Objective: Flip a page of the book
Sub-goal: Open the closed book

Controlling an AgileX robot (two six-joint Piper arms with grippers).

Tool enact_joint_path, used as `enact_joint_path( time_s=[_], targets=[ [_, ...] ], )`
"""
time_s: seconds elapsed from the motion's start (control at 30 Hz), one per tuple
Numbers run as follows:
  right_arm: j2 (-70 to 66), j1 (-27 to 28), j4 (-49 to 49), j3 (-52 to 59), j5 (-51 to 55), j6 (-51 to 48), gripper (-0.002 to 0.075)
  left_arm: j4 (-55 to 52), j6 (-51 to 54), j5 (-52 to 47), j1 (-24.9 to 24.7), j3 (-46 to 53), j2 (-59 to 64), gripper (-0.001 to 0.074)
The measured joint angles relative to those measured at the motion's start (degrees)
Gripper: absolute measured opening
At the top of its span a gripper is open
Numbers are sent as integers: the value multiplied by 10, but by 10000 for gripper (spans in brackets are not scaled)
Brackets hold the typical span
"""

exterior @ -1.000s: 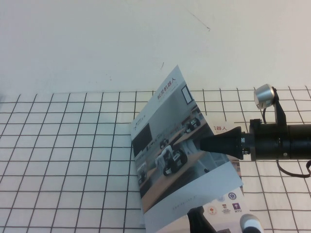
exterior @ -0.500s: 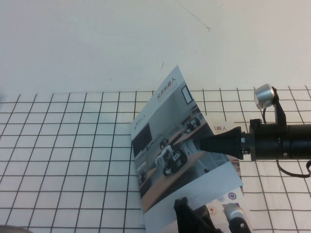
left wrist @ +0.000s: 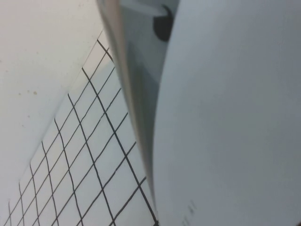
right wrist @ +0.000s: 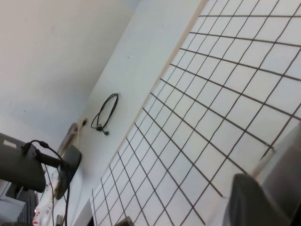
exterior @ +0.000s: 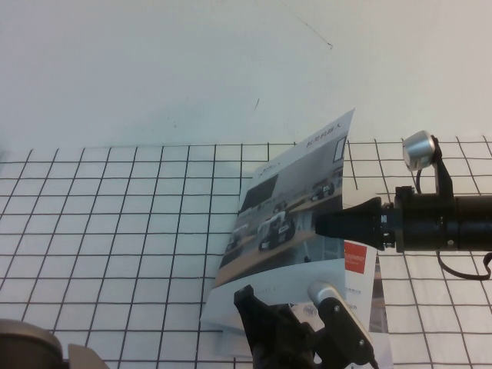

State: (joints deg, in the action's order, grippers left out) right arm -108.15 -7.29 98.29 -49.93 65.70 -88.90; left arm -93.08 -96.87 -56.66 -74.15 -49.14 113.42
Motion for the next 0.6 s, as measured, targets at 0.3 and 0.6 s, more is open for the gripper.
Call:
enact_joint_path(
  time_s=[0.3, 0.6],
  targets=[
    [6, 21, -3, 0, 0, 0, 344, 0, 0, -10, 0, -5, 0, -2],
    [100, 115, -23, 0, 0, 1, 304, 0, 0, -11, 0, -5, 0, -2]
  ],
)
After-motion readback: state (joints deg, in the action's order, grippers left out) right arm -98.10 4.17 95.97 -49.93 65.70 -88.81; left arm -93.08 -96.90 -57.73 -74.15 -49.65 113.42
